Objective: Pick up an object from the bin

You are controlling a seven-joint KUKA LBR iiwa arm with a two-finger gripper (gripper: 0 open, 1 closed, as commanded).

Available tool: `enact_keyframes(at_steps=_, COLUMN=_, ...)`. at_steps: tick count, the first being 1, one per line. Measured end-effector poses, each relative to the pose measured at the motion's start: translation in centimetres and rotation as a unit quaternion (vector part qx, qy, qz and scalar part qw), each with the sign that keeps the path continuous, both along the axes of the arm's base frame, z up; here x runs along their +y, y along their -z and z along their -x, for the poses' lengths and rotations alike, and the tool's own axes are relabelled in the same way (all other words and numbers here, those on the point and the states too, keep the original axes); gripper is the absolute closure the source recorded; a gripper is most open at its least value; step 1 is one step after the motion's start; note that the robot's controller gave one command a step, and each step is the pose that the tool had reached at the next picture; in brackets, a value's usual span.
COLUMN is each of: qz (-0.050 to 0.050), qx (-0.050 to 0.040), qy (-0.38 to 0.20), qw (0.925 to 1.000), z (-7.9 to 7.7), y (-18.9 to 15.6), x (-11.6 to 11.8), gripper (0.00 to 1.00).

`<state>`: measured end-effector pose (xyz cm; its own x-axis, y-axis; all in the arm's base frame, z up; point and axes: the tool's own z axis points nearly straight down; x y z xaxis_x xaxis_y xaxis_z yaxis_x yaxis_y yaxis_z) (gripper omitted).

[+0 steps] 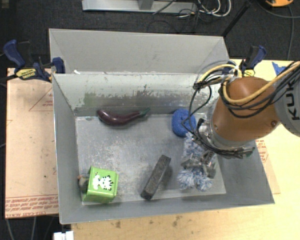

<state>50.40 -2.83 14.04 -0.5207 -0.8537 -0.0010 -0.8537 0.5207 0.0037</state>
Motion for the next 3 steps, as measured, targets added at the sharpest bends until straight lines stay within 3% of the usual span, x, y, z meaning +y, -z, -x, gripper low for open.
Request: enact_keyframes(at_steps=3, qz=0.0, qx=-0.0021, qy=0.001, qw=1.0, z=-0.1, y=-3.4, x=0.0, gripper=1.0)
